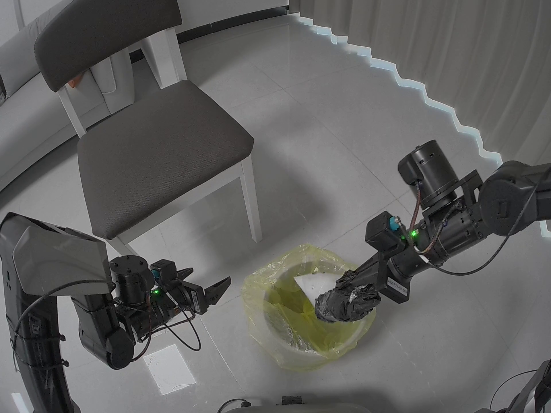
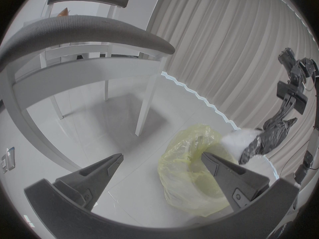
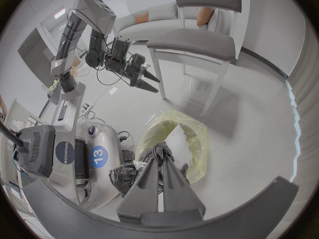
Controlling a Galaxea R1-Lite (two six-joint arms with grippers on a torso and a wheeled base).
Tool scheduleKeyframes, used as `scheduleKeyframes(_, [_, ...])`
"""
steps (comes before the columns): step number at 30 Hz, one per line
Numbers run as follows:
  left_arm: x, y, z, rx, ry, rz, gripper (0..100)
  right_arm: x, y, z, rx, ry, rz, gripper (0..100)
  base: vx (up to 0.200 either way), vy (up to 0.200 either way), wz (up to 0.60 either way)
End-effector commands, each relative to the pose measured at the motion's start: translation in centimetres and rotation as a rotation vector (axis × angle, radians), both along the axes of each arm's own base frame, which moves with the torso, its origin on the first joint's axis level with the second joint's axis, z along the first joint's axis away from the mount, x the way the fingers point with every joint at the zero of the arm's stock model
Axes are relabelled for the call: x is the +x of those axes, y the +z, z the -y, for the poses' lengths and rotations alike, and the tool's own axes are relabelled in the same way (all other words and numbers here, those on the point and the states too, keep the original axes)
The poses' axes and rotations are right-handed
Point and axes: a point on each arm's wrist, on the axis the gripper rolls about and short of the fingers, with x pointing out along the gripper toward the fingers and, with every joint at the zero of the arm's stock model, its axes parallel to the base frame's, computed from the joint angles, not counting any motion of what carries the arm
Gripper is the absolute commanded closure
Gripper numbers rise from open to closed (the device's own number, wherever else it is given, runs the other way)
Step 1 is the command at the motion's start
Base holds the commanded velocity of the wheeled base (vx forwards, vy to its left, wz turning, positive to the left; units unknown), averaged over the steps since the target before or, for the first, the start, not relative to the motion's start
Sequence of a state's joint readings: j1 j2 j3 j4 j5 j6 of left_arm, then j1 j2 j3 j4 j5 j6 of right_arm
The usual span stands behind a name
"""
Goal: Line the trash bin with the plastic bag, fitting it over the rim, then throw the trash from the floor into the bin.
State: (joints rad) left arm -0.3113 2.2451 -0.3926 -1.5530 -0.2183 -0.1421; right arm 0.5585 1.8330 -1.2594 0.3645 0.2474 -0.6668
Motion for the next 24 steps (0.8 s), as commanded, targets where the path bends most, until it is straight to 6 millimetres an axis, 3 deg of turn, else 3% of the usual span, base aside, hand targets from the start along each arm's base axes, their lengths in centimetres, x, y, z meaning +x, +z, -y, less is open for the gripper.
scheduleKeyframes(1, [-0.3,0.9,-0.1,-0.010,-0.001,0.034,0,1.1,-2.3,-1.1,-0.033,0.013,-0.058,100,0.000,0.000,0.00])
scheduleKeyframes(6, [-0.3,0.7,0.0,-0.009,-0.001,0.026,0,2.3,-3.6,-1.6,-0.047,0.005,-0.080,100,0.000,0.000,0.00])
scheduleKeyframes(12, [-0.2,0.7,0.0,-0.009,-0.001,0.027,0,6.5,-5.2,-0.9,-0.038,-0.063,-0.097,100,0.000,0.000,0.00])
scheduleKeyframes(17, [-0.2,0.7,-0.1,-0.008,0.003,0.025,0,9.3,-5.2,0.0,-0.010,-0.112,-0.083,100,0.000,0.000,0.00])
scheduleKeyframes(24, [-0.3,0.6,0.0,-0.007,-0.001,0.022,0,8.7,-5.5,0.3,-0.017,-0.099,-0.129,100,0.000,0.000,0.00])
